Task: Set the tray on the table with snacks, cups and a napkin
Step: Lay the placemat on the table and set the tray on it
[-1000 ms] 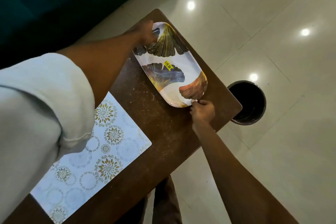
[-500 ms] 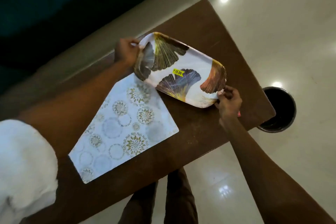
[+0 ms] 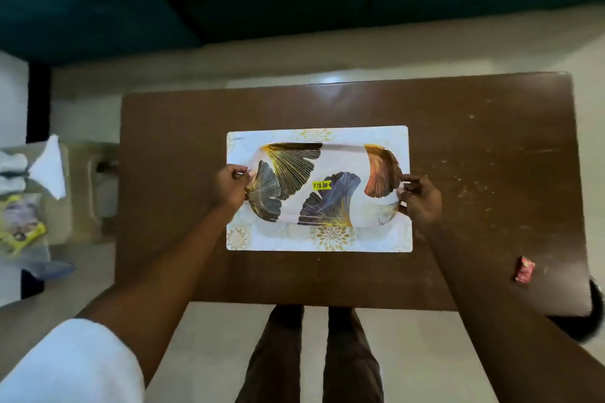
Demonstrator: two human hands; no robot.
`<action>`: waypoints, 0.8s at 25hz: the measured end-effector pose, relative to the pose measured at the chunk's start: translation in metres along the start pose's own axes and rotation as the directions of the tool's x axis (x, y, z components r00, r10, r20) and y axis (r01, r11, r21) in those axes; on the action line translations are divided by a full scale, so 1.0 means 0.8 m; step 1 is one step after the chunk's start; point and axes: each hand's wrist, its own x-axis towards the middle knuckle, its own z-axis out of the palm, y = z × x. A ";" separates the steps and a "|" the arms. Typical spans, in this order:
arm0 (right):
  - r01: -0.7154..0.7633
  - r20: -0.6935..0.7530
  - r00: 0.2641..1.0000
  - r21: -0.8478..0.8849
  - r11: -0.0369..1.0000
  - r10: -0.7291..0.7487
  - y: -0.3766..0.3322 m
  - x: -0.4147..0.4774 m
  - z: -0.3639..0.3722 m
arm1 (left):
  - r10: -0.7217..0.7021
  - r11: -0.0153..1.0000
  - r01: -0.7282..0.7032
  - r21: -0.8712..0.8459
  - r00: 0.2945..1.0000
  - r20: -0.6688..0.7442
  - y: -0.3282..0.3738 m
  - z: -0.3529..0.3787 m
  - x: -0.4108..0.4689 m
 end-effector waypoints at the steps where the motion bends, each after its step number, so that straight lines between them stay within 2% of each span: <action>1: -0.003 0.016 1.000 -0.029 1.000 0.003 0.001 -0.002 0.011 | -0.012 1.000 0.012 -0.006 1.000 -0.012 -0.018 -0.008 -0.001; 4: 0.002 0.016 1.000 -0.109 0.994 0.000 0.007 -0.003 0.037 | -0.049 0.999 0.049 -0.015 0.999 -0.018 -0.057 -0.022 -0.002; 10: -0.006 -0.098 0.995 -0.230 0.973 -0.017 0.018 -0.001 0.045 | -0.025 0.999 0.026 -0.044 0.999 0.038 -0.063 -0.015 0.016; 20: -0.007 -0.140 0.990 -0.211 0.978 -0.023 0.022 0.001 0.046 | -0.027 0.997 0.033 -0.065 0.996 0.083 -0.054 -0.011 0.027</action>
